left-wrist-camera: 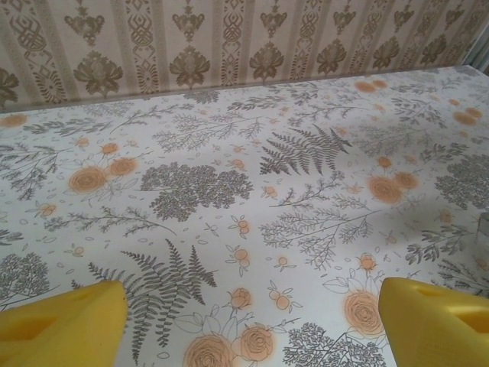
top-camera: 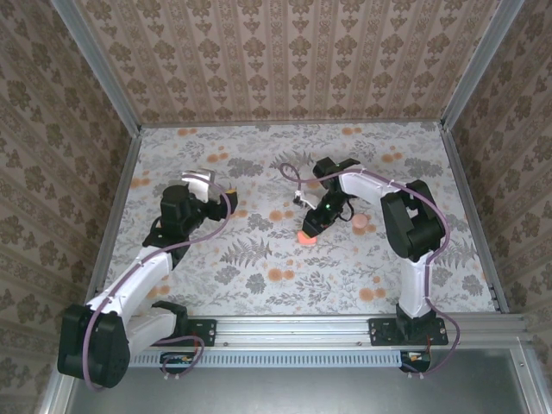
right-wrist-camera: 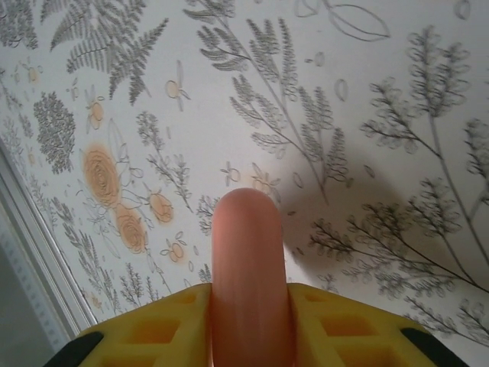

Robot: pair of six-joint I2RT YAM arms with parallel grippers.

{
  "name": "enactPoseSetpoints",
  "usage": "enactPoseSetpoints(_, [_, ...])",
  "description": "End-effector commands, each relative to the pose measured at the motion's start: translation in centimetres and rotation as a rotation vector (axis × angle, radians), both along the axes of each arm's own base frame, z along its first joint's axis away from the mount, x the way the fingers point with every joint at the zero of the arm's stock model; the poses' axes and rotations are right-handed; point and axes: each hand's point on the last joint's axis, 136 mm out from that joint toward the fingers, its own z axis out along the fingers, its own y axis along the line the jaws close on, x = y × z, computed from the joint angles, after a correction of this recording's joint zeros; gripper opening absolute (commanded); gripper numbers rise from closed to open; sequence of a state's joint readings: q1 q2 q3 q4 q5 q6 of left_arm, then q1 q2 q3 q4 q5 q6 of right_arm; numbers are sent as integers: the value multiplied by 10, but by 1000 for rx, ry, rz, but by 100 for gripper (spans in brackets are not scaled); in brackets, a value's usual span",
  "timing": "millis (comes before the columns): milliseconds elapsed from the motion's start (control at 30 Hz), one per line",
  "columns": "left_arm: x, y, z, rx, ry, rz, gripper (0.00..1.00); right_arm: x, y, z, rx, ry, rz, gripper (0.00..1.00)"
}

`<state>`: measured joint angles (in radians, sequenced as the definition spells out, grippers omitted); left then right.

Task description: Insert the wireless bluetooth earbuds into the charging case

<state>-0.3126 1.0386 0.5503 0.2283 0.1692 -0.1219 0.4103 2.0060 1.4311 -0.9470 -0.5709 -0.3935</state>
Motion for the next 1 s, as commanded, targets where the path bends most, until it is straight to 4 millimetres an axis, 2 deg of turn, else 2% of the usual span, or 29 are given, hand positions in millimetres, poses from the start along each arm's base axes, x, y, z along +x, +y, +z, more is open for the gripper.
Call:
enactPoseSetpoints(0, [3,13,4,-18,6,64,85,10,-15,-3,-41,6,-75,35])
enactPoseSetpoints(167, [9,30,2,-33,29,139,85,28,-26,3,-42,-46,-116,47])
enactPoseSetpoints(300, [12,55,2,18,41,234,87,49,-43,23,-34,-136,-166,50])
enactPoseSetpoints(467, [12,99,3,129,19,389,92,84,-81,59,3,-403,-348,56])
enactPoseSetpoints(567, [11,128,-3,187,9,497,100,102,-117,77,4,-607,-515,65])
enactPoseSetpoints(600, [11,135,-7,197,9,522,100,105,-128,81,-6,-658,-567,71])
enactPoseSetpoints(633, [12,141,-13,200,9,543,100,105,-141,81,-22,-701,-622,100])
enactPoseSetpoints(700, [13,150,-25,209,9,579,100,110,-160,85,-37,-807,-711,100])
enactPoseSetpoints(800, [17,155,-51,227,3,591,100,108,-181,78,-79,-920,-796,100])
enactPoseSetpoints(833, [18,156,-61,231,11,593,100,108,-185,89,-63,-987,-819,100])
enactPoseSetpoints(900, [20,156,-76,239,18,593,100,109,-187,92,-29,-1060,-836,100])
enactPoseSetpoints(967, [25,155,-76,244,3,584,100,110,-188,91,-10,-1109,-836,100])
